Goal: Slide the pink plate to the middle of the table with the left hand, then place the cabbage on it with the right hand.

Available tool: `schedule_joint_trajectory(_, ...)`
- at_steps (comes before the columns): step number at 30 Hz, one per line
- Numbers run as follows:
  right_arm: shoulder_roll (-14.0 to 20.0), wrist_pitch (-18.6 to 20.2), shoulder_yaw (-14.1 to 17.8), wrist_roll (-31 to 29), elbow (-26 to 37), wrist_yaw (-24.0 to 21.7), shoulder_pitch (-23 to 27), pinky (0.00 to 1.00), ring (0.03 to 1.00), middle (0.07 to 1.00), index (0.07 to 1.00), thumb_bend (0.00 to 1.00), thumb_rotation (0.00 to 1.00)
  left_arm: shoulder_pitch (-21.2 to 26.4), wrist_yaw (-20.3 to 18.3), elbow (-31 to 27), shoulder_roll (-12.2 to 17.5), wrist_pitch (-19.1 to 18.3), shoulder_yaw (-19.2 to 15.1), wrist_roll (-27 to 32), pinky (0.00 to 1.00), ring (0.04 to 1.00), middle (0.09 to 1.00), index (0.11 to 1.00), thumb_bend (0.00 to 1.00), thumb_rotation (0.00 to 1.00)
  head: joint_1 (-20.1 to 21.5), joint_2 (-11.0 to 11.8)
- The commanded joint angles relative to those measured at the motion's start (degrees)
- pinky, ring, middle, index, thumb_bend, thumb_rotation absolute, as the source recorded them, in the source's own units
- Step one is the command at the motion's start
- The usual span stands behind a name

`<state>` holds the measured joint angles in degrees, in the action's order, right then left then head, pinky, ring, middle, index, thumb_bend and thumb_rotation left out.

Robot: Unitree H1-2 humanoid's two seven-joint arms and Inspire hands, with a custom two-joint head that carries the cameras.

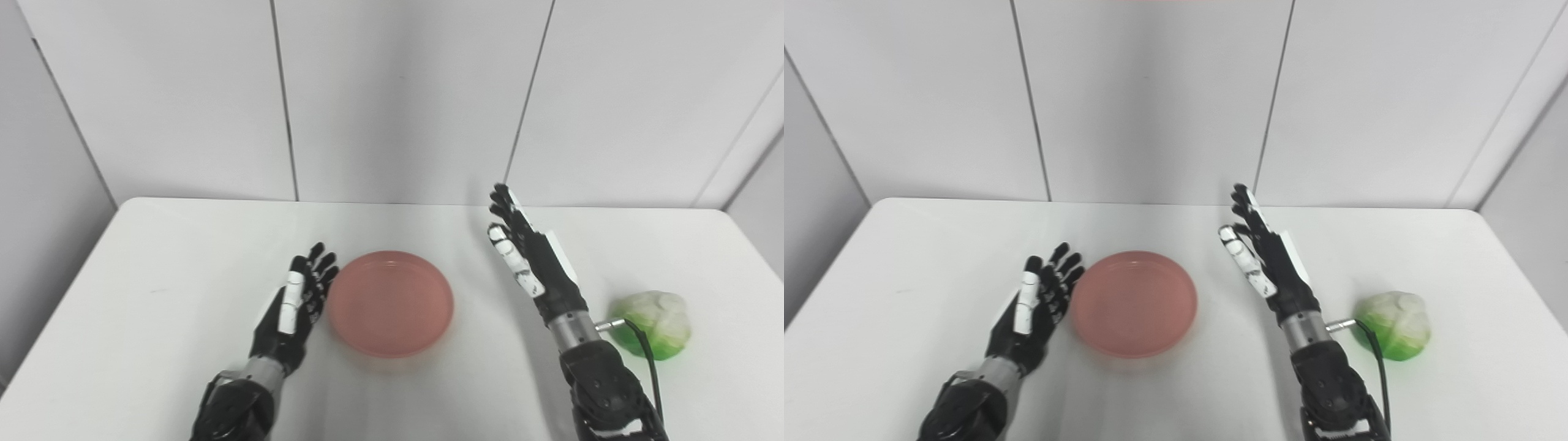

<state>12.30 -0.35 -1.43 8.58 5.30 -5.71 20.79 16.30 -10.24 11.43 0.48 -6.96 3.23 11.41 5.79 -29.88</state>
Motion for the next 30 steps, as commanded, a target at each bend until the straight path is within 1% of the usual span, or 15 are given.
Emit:
schedule_joint_trajectory(1,2.68,2.07,1.43,1.79,5.30,-0.02,4.62,0.89,0.946,0.972,0.976,0.80,0.94,-1.42,-2.10,0.80,0.29,-1.70,0.84,0.34,0.97,0.964,0.974,0.984,0.91,1.00,1.41,0.09)
schedule_joint_trajectory(4,5.96,6.83,2.06,8.09,11.00,-0.25,5.80,0.80,0.898,0.940,0.952,0.87,1.00,-1.62,-2.68,1.24,0.52,-1.40,0.39,0.98,0.95,0.951,0.962,0.974,0.88,1.00,3.13,0.22)
schedule_joint_trajectory(6,8.95,8.94,2.46,11.92,14.14,-1.17,6.22,0.79,0.890,0.933,0.950,0.87,1.00,-1.69,-2.98,1.45,0.72,-1.31,0.22,1.29,0.95,0.950,0.961,0.972,0.88,1.00,4.09,0.27)
schedule_joint_trajectory(8,11.92,11.13,2.88,15.39,16.40,-2.41,6.35,0.81,0.894,0.928,0.947,0.88,1.00,-1.71,-3.57,1.89,0.97,-1.15,-0.08,1.80,0.95,0.948,0.958,0.970,0.87,1.00,5.43,0.34)
schedule_joint_trajectory(10,14.19,13.01,3.83,16.93,17.89,-3.48,5.96,0.82,0.905,0.938,0.957,0.92,0.95,-1.75,-4.17,2.13,1.16,-1.27,-0.52,2.32,0.95,0.946,0.954,0.966,0.87,1.00,6.70,0.39)
schedule_joint_trajectory(11,15.19,13.52,4.23,17.55,18.37,-3.90,5.67,0.80,0.896,0.928,0.952,0.95,0.93,-1.78,-4.49,2.15,1.25,-1.45,-0.75,2.47,0.95,0.946,0.955,0.966,0.87,1.00,7.60,0.34)
schedule_joint_trajectory(12,15.74,13.78,4.45,18.01,18.64,-4.20,5.50,0.79,0.893,0.925,0.950,0.96,0.92,-1.80,-4.71,2.15,1.33,-1.58,-0.88,2.57,0.95,0.947,0.956,0.967,0.87,1.00,7.60,0.34)
schedule_joint_trajectory(13,17.15,14.47,5.09,18.25,19.42,-5.13,4.96,0.82,0.908,0.934,0.959,0.98,0.88,-1.82,-5.03,2.28,1.51,-1.61,-1.01,2.78,0.95,0.954,0.964,0.973,0.87,1.00,8.34,0.26)
schedule_joint_trajectory(15,19.72,15.66,6.18,18.81,20.72,-6.81,4.00,0.83,0.918,0.941,0.965,0.98,0.86,-1.85,-5.44,2.49,1.90,-1.50,-1.11,2.80,0.96,0.958,0.968,0.977,0.87,1.00,9.13,0.24)
schedule_joint_trajectory(19,23.00,19.38,9.12,18.84,23.10,-9.20,2.31,0.85,0.931,0.949,0.959,1.00,0.73,-1.88,-6.15,3.20,2.51,-0.83,-1.44,2.70,0.95,0.954,0.964,0.970,0.88,1.00,10.79,0.30)
schedule_joint_trajectory(22,25.90,20.46,10.42,21.67,23.99,-10.42,1.00,0.81,0.910,0.934,0.947,1.00,0.73,-1.74,-6.97,3.77,2.93,-0.88,-1.73,3.22,0.96,0.960,0.969,0.975,0.88,1.00,11.76,0.29)
schedule_joint_trajectory(24,27.35,21.25,12.38,21.48,24.25,-10.64,0.05,0.79,0.893,0.923,0.934,1.00,0.69,-1.57,-7.39,4.42,3.35,-0.61,-1.79,3.44,0.96,0.961,0.971,0.978,0.87,1.00,12.44,0.37)
schedule_joint_trajectory(27,28.82,21.01,17.03,18.79,23.15,-10.22,-2.80,0.77,0.887,0.919,0.922,1.00,0.63,-1.34,-8.03,5.67,3.87,0.09,-2.13,3.77,0.95,0.955,0.964,0.972,0.88,1.00,13.97,0.37)
schedule_joint_trajectory(29,29.28,20.72,19.41,16.71,22.42,-10.57,-4.80,0.81,0.901,0.924,0.926,1.00,0.59,-1.20,-8.65,6.26,4.19,0.48,-2.45,4.05,0.95,0.960,0.966,0.972,0.88,1.00,14.76,0.36)
schedule_joint_trajectory(30,29.80,20.85,20.14,16.25,22.04,-11.04,-5.95,0.84,0.914,0.929,0.933,1.00,0.54,-1.13,-8.93,6.53,4.43,0.68,-2.56,4.17,0.95,0.960,0.965,0.973,0.89,1.00,15.06,0.35)
